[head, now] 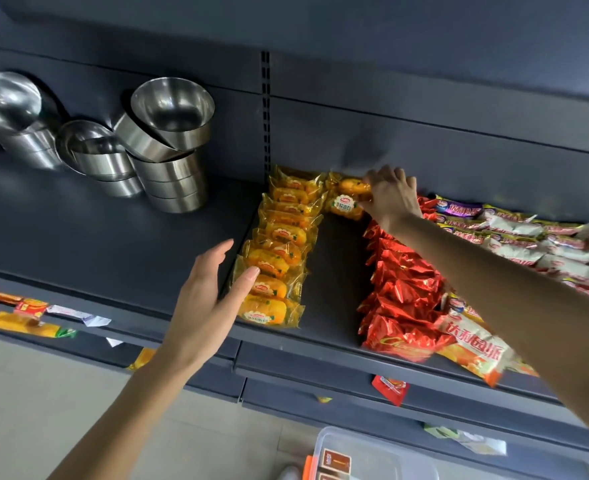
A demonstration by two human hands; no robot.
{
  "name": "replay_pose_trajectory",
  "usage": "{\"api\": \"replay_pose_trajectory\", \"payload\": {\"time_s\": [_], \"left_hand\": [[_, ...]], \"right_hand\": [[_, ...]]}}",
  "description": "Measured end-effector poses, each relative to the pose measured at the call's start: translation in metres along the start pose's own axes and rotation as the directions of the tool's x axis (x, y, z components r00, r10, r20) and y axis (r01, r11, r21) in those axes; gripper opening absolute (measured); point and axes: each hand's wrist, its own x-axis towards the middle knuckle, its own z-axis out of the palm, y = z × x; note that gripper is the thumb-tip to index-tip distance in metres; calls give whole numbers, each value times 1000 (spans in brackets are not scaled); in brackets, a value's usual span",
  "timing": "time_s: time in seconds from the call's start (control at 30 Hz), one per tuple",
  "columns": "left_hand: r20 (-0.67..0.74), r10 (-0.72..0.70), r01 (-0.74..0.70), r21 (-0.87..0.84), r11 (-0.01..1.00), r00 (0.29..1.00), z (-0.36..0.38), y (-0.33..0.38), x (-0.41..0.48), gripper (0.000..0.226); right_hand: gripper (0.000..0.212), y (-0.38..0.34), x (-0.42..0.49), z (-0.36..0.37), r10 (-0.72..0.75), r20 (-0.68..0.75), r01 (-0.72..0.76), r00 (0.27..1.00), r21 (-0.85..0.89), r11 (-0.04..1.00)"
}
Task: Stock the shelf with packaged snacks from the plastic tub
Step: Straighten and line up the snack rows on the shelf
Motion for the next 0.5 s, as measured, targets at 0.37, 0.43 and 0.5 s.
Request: {"api": "replay_pose_trajectory", "payload": {"time_s": [0.37, 0.43, 0.5], "left_hand": [[132, 201, -233, 302, 925, 971, 53, 72, -89, 71], [186, 191, -245, 334, 910, 964, 68, 78, -117, 73], [230, 181, -255, 348, 902, 956, 85, 81, -143, 75]], "right_hand": [[58, 3, -190, -85, -288, 192, 296, 938, -14, 955], [60, 8, -229, -95, -293, 212, 298, 932, 10, 954], [64, 16, -268, -101, -309, 228, 315, 923, 9, 949]]}}
